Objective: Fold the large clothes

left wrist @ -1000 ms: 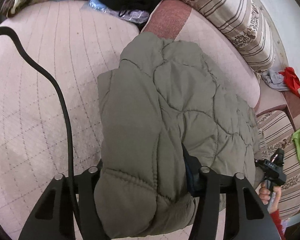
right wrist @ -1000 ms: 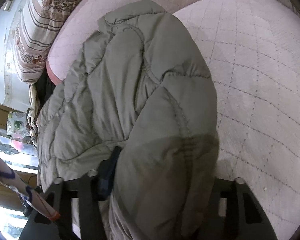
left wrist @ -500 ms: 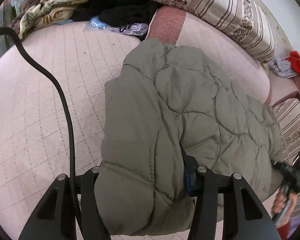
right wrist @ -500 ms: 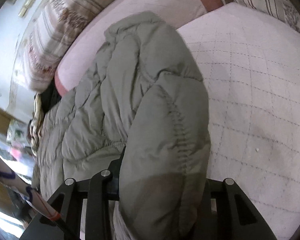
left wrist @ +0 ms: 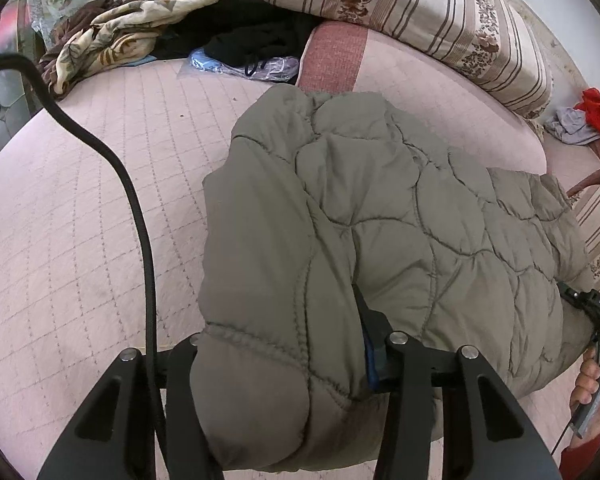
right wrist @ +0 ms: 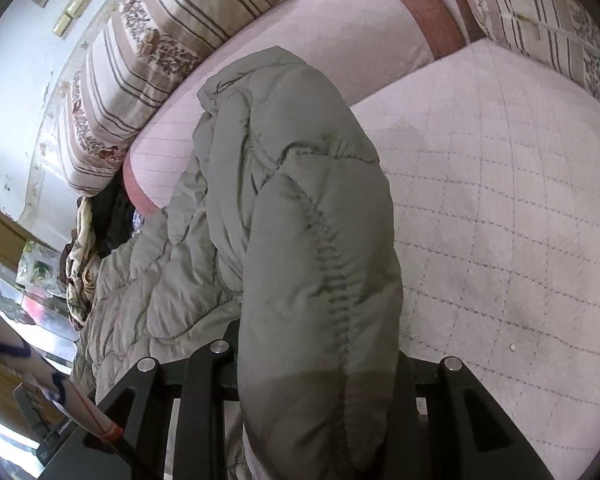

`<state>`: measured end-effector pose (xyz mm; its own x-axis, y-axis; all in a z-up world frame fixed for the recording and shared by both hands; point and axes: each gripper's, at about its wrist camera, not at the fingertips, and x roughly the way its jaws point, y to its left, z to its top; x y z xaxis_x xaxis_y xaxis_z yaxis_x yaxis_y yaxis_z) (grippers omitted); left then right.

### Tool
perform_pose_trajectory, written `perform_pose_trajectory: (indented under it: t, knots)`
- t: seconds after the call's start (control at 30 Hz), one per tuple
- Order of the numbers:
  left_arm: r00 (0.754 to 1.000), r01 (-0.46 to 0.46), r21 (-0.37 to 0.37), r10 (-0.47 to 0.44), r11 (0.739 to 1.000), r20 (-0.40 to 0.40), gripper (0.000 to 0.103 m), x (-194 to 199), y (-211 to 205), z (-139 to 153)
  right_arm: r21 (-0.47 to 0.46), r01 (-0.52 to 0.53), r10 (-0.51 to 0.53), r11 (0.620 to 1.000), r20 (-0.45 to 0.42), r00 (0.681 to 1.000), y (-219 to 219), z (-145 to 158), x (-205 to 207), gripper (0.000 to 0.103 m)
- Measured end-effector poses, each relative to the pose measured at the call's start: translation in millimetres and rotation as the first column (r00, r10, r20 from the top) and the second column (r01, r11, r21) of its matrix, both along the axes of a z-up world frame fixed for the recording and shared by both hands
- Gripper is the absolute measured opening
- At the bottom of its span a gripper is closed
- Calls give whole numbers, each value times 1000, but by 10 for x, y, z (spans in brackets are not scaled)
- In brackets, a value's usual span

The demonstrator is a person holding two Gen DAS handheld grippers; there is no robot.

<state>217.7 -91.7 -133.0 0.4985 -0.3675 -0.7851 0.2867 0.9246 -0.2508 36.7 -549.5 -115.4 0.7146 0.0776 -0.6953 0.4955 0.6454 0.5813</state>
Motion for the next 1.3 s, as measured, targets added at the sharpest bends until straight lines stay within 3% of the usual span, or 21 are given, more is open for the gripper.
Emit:
perform_pose_trajectory:
  t: [0.73, 1.3]
  knots:
    - [999, -8, 25, 7, 1000, 48, 43, -360, 0, 250, -1, -59, 59, 998, 37, 998, 123, 277, -315, 33]
    - [999, -1, 54, -2, 999, 54, 43, -485, -2, 256, 1, -65, 65, 998, 19, 998, 143, 279, -317, 33]
